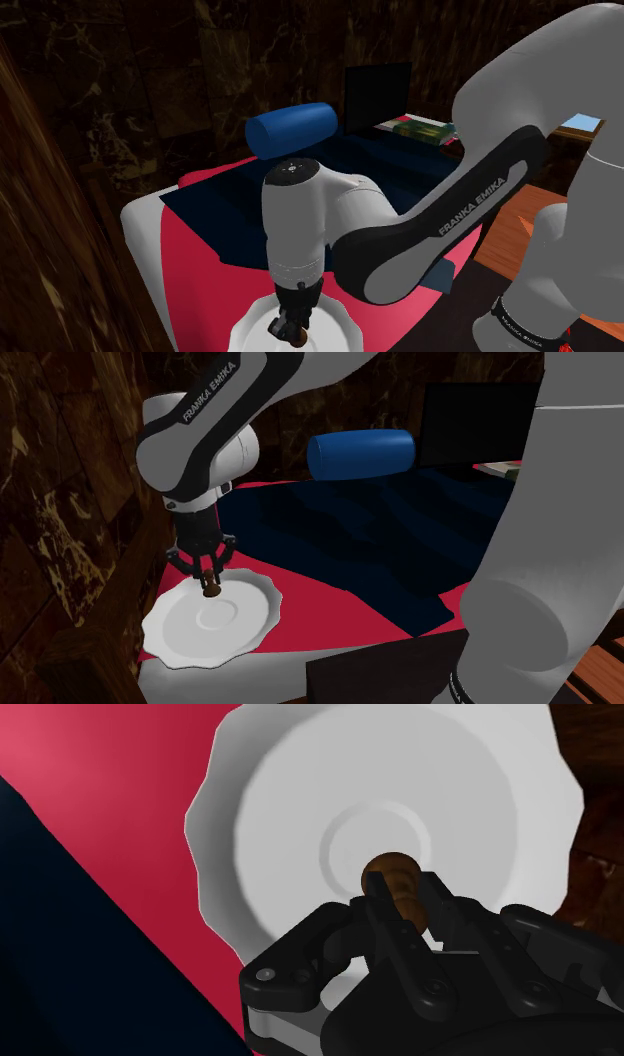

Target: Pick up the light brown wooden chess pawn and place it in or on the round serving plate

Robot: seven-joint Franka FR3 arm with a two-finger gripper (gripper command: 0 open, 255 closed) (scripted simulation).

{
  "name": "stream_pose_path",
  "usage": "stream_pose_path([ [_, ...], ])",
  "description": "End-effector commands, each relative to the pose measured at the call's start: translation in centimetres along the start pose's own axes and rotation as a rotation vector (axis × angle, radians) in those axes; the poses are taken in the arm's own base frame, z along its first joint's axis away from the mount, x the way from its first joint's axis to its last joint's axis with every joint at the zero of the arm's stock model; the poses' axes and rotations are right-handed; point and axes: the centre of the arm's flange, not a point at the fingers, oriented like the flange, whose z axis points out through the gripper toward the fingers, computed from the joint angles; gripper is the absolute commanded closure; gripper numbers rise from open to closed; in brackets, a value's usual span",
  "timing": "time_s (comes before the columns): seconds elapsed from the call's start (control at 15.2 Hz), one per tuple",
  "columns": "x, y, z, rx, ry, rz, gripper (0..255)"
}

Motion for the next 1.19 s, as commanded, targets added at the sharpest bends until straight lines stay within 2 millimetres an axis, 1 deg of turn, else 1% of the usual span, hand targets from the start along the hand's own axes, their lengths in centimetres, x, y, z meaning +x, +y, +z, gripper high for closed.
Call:
stream_pose_path([
  [0.0, 0.0, -0.1, 1.1, 0.000, 0.000, 0.000, 255],
  [0.46, 0.3, -0.1, 4.6, 0.000, 0.000, 0.000, 255],
  [0.92, 0.3, -0.1, 4.6, 0.000, 0.000, 0.000, 255],
  [0.99, 0.3, -0.1, 4.6, 0.000, 0.000, 0.000, 0],
  [1.12, 0.3, -0.1, 4.6, 0.000, 0.000, 0.000, 0],
])
